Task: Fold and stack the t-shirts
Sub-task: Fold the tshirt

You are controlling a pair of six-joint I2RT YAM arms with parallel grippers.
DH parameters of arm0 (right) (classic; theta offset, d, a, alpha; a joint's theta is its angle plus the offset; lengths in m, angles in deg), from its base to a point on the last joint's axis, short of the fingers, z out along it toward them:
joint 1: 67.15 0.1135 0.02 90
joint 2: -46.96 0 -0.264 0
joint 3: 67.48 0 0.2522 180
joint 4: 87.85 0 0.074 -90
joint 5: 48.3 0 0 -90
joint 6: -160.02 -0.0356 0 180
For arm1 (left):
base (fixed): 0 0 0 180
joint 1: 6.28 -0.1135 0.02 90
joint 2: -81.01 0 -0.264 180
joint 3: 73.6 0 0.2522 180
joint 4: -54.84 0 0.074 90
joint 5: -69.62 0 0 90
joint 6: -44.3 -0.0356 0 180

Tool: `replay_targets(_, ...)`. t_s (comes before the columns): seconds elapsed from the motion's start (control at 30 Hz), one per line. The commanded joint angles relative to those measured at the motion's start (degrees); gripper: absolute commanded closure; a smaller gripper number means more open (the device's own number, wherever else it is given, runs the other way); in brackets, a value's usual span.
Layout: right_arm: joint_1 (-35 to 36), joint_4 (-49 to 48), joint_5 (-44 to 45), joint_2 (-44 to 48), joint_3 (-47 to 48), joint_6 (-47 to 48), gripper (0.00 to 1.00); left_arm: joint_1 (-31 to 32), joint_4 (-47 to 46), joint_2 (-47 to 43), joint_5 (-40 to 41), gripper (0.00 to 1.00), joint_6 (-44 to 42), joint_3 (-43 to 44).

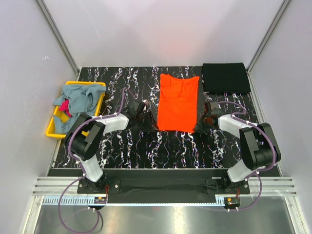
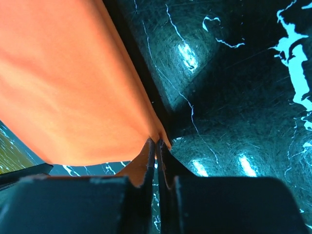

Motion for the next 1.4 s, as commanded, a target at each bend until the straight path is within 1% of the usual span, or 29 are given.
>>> replay_targets(0.0, 0.2, -1.3, 2.4, 0.6, -1.2, 1.5, 0.96, 0.4, -2.6, -1.4, 0.3, 0.59, 0.4, -0.5)
replay_targets(0.1, 0.3, -1.2, 3.0, 0.9, -1.8, 2.2, 0.98, 0.7, -2.3, -2.0, 0.8, 0.6, 0.4, -0.8)
replay_targets(0.2, 0.2, -1.1, 3.2, 0.2, -2.1, 2.7, 0.94, 1.0, -2.2, -2.3, 0.7, 0.6, 0.5, -0.9)
replay_targets(0.23, 0.2, -1.0, 3.1, 0.0, -2.1, 2.8, 0.9, 1.0, -2.1, -2.4, 0.8, 0.6, 0.4, -0.8)
replay_targets(0.27, 0.2, -0.8, 3.0, 0.1, -2.3, 3.0, 0.8, 1.0, -2.0, -2.4, 1.0, 0.6, 0.4, -0.8)
replay_targets(0.33, 0.2, -0.4, 3.5, 1.3, -2.5, 3.1, 0.77, 1.3, -1.8, -2.8, 1.1, 0.6, 0.3, -0.8)
replay_targets(0.43, 0.2, 1.7, 5.3, 3.6, -1.7, 3.7, 0.63, 1.6, -1.5, -3.0, 1.1, 0.6, 0.2, -0.3)
replay_targets(0.53, 0.2, 3.6, 4.6, 6.0, -0.9, 3.5, 0.56, 1.7, -1.5, -2.5, 1.1, 0.6, 0.3, 0.0)
replay_targets(0.63, 0.2, 3.3, 3.1, 6.7, -1.1, 2.4, 0.55, 1.9, -1.5, -2.1, 1.3, 0.6, 0.5, 0.2)
replay_targets(0.9, 0.3, 0.2, 1.3, 4.3, -2.5, 1.5, 0.56, 2.1, -2.2, 0.0, 1.1, 0.61, 0.8, 0.6)
replay_targets(1.03, 0.3, -0.4, 1.8, 1.8, -2.6, 1.8, 0.56, 2.3, -3.0, 0.4, 0.8, 0.61, 1.0, 0.7)
replay_targets(1.17, 0.3, -1.2, 2.6, 0.0, -2.8, 2.2, 0.6, 2.4, -3.3, 0.4, 1.0, 0.6, 1.0, 0.8)
replay_targets(1.27, 0.3, -1.7, 2.2, -0.6, -2.6, 2.7, 0.75, 2.4, -3.2, 0.5, 0.7, 0.6, 0.9, 0.9)
replay_targets(1.3, 0.3, -1.8, 2.5, -0.4, -2.5, 2.8, 0.87, 2.5, -3.2, 0.6, 0.5, 0.6, 0.8, 1.1)
replay_targets(1.33, 0.3, -1.7, 2.7, 0.1, -2.5, 2.9, 0.93, 2.4, -3.1, 0.7, 0.6, 0.6, 0.6, 1.1)
replay_targets(1.37, 0.3, -1.5, 3.1, 0.3, -2.6, 3.1, 0.97, 2.5, -3.0, 1.0, 0.8, 0.6, 0.6, 1.3)
